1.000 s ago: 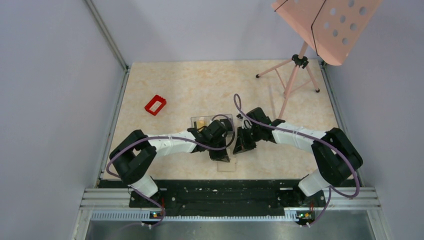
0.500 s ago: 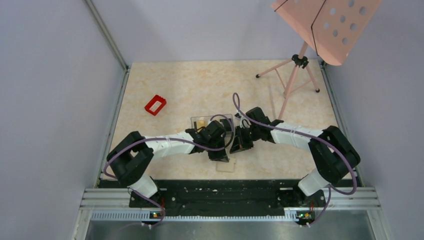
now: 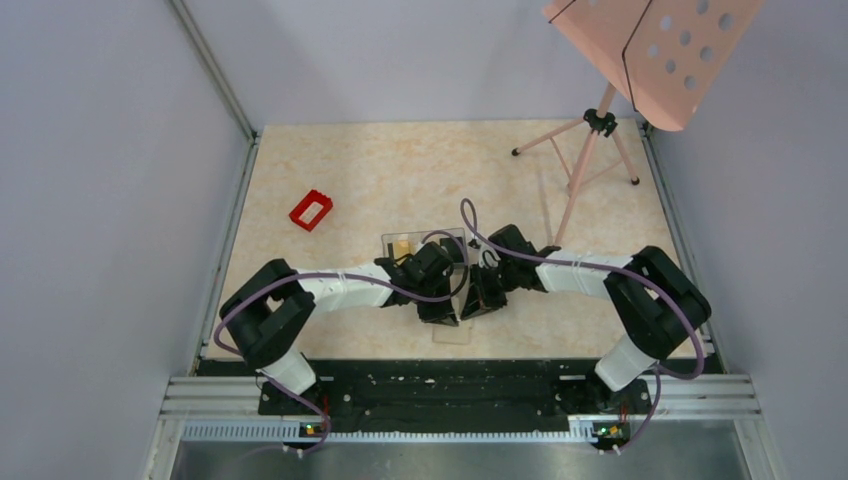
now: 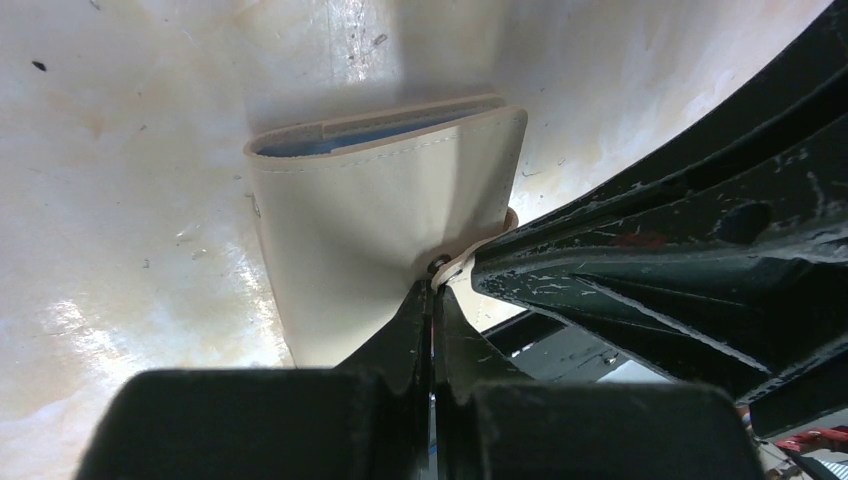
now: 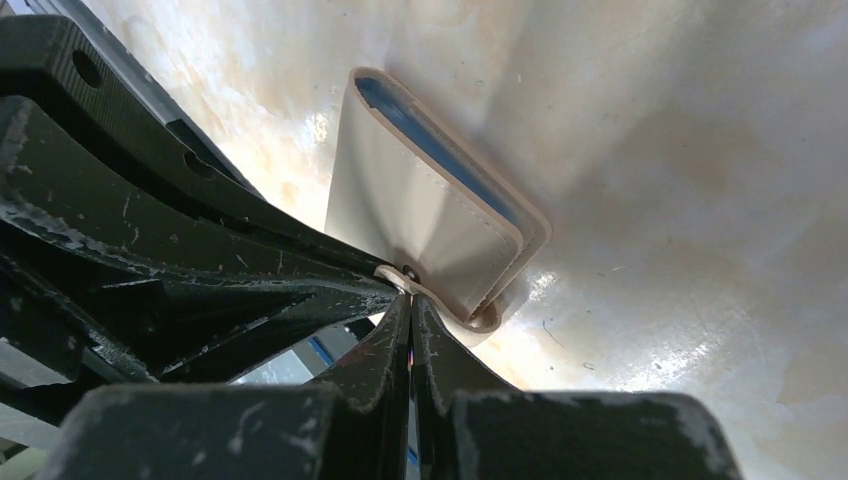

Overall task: Put the credit cards into the card holder
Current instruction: Close the card holder at the center of the board.

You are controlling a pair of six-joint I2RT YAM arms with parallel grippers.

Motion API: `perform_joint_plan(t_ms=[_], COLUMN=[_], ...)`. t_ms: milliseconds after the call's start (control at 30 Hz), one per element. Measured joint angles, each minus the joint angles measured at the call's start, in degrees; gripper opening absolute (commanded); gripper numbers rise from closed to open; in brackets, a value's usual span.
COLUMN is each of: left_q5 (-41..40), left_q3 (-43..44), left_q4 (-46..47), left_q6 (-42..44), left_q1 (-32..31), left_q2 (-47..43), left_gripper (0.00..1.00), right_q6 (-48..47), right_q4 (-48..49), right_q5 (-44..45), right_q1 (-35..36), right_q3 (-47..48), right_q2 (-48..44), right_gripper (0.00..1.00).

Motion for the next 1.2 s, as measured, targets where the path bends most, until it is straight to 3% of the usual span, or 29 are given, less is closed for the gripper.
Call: perform_joint_plan(t_ms=[933, 1200], left_q5=[1.5, 4.9], left_q3=[1.3, 1.0], left_q4=[-0.7, 0.0], left_q6=[1.8, 0.0], left_q1=[1.3, 3.1], left_q2=[1.1, 2.1], left_gripper=[0.0, 0.0], right_q6=[-0.4, -1.0], right_q4=[-2.4, -8.0], right_q5=[1.4, 5.5], right_q1=[0.9, 2.9], right_q3=[2.2, 6.1], right_q2=[2.5, 3.7], right_gripper=[0.0, 0.0])
